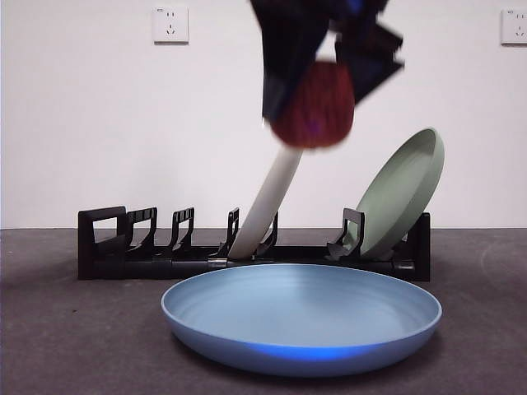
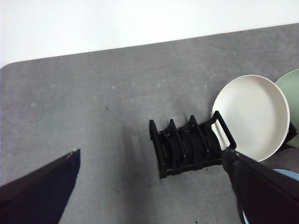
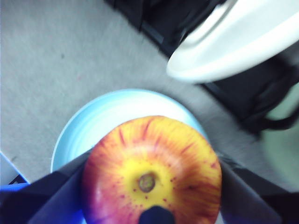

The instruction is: Take the blue plate from the plate rack,put the plate on the table,take the apple from the table,put the apple in the plate

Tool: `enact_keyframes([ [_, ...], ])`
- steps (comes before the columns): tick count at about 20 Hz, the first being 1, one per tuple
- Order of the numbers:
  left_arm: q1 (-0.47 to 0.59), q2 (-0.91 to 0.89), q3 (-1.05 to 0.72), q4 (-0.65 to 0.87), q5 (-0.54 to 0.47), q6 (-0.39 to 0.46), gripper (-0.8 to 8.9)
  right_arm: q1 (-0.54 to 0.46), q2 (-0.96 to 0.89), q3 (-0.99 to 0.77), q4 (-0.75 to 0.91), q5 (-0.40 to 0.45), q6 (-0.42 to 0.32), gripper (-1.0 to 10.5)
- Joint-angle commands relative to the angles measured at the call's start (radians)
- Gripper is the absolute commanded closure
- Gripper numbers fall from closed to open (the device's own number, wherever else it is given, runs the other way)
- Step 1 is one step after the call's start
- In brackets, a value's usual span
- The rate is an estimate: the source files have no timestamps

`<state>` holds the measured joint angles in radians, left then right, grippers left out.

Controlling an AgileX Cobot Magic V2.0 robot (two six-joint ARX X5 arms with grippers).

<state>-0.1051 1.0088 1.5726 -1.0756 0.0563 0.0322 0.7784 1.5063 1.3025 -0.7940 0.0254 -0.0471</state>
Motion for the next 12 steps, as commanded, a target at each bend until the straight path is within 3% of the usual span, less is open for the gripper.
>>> enact_keyframes([
  [1, 0.000, 0.010, -0.004, 0.010, 0.006, -0.009, 2.84, 0.002, 0.007, -0.108, 0.099, -0.034, 0.052, 9.6],
  [6, 0.000, 0.011, -0.004, 0.010, 0.006, -0.009, 2.84, 0.001, 0.020, -0.267, 0.289, -0.053, 0.084, 9.6],
  [12, 0.000, 0.011, -0.004, 0.005, 0.032, -0.009, 2.84, 0.001, 0.163, -0.280, 0.328, -0.052, 0.082, 9.6],
])
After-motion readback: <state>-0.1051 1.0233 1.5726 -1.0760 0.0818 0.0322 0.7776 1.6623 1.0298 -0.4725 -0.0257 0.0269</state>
